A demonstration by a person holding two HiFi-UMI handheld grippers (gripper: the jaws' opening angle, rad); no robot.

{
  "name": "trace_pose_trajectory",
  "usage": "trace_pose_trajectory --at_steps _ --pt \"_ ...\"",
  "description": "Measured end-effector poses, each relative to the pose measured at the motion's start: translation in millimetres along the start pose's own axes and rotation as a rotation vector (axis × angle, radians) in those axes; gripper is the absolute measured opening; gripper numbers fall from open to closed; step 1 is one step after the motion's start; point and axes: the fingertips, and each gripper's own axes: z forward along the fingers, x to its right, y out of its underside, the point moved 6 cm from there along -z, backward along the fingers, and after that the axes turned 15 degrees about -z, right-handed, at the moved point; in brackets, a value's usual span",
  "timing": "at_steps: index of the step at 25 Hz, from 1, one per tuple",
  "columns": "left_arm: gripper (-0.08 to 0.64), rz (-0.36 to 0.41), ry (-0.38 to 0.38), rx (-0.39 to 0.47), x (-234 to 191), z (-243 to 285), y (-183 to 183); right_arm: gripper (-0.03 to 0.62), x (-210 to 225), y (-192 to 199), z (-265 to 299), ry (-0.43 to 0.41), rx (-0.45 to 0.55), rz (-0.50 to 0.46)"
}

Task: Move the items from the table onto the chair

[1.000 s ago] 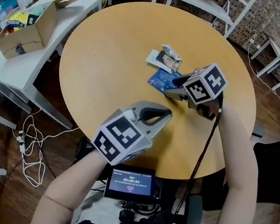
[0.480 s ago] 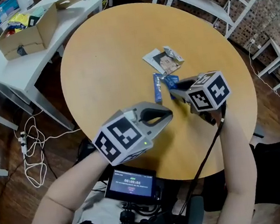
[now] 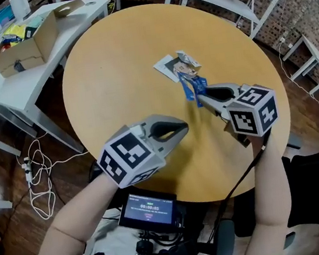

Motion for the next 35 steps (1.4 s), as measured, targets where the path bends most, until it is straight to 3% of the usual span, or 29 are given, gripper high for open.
trace_pose_trajectory --at_steps 7,14,26,35 --pt "0.005 0.0 -0.003 0.003 -2 -1 0 0.081 -12 -8 -31 0.07 0.198 0.045" --pt "0.005 -0.004 -0.009 0.002 -4 -2 0 0.081 -27 -3 -50 0.09 0.295 0.117" --pt "0.005 0.011 0.076 -0.025 34 35 5 0.081 -38 36 -99 0.175 0.35 0.21" --pt "0.005 0.027 0.171 -0.057 70 75 9 0.081 -46 73 -156 0.289 0.37 0.251"
